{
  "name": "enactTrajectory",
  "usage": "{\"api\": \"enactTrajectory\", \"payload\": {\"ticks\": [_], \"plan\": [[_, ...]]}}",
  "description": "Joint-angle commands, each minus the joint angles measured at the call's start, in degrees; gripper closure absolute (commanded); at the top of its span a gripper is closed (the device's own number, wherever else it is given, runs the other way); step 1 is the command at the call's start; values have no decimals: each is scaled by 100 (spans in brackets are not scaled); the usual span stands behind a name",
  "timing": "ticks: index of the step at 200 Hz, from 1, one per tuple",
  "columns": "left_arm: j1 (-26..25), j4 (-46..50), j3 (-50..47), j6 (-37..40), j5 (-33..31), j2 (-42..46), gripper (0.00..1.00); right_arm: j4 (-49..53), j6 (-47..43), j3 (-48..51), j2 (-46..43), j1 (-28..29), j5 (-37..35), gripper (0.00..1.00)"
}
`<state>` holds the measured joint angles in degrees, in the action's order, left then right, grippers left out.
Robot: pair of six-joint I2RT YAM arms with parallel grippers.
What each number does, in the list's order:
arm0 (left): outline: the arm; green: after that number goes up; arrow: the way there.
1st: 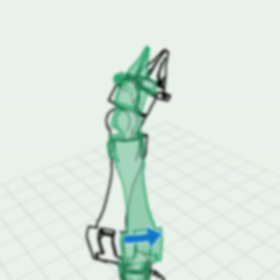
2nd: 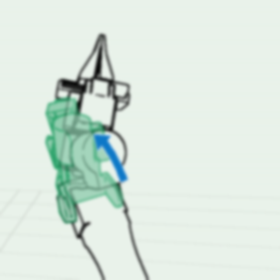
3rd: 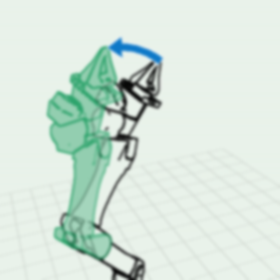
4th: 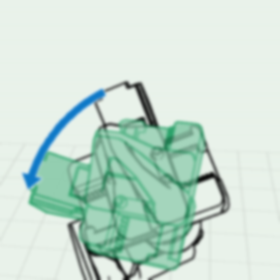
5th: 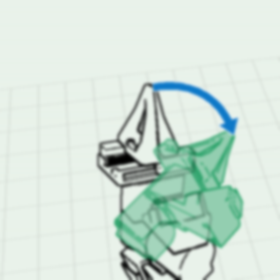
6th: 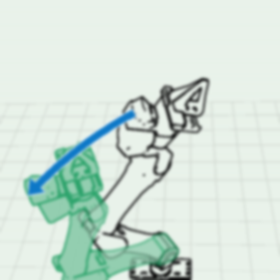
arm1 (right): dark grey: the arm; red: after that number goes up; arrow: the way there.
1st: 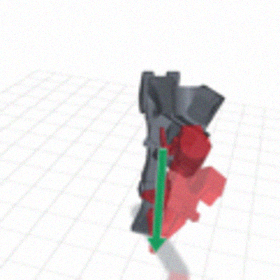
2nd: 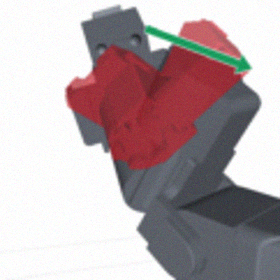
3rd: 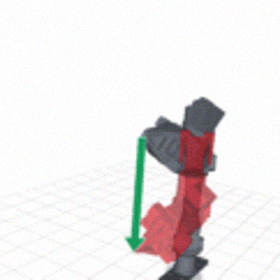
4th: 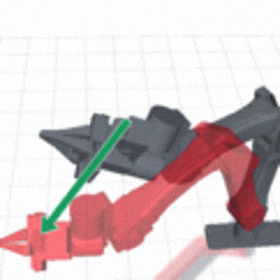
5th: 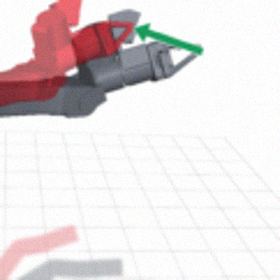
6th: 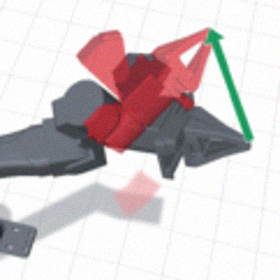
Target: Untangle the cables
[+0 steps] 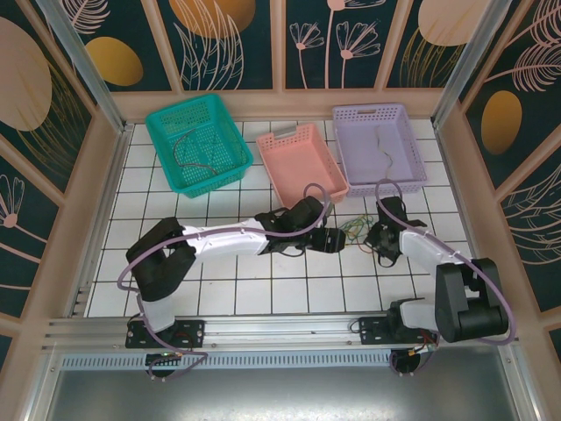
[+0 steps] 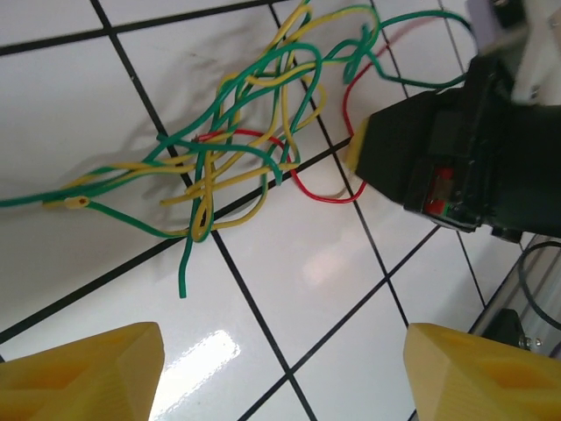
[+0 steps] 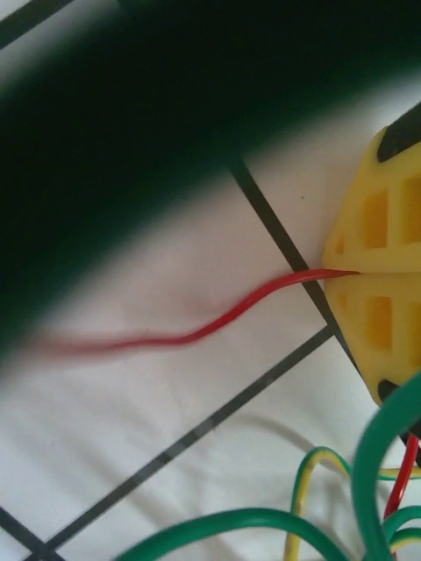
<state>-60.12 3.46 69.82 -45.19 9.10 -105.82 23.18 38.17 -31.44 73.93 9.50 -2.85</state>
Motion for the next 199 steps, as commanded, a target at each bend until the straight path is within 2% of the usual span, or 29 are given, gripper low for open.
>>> {"api": "enactTrajectory", "payload": {"ticks": [1, 38, 76, 104, 135, 150, 176, 199], "plan": [[7, 146, 239, -14, 83, -219, 25, -303, -161, -11, -20, 165, -23, 100], [18, 444, 286, -234, -493, -342, 21, 230, -423, -251, -552, 567, 176, 100], [18, 856, 111, -126, -1022, -61, 20, 692, -637, -684, -738, 1113, 1346, 100], [18, 889, -185, -169, -1156, 112, 20, 1220, -452, -1302, -656, 1689, 1463, 100], [18, 884, -26, -187, -1268, -193, 34, 1750, -206, -1802, -891, 1775, 1388, 100], [19, 877, 122, -260, -1378, -389, 43, 2065, -178, -2113, -1014, 1775, 1173, 100], [18, 992, 249, -297, -1423, -510, 51, 2457, -203, -2819, -1167, 1767, 763, 100], [35, 972, 144, -293, -1544, -478, 65, 2595, -209, -3399, -1107, 1758, 787, 100]]}}
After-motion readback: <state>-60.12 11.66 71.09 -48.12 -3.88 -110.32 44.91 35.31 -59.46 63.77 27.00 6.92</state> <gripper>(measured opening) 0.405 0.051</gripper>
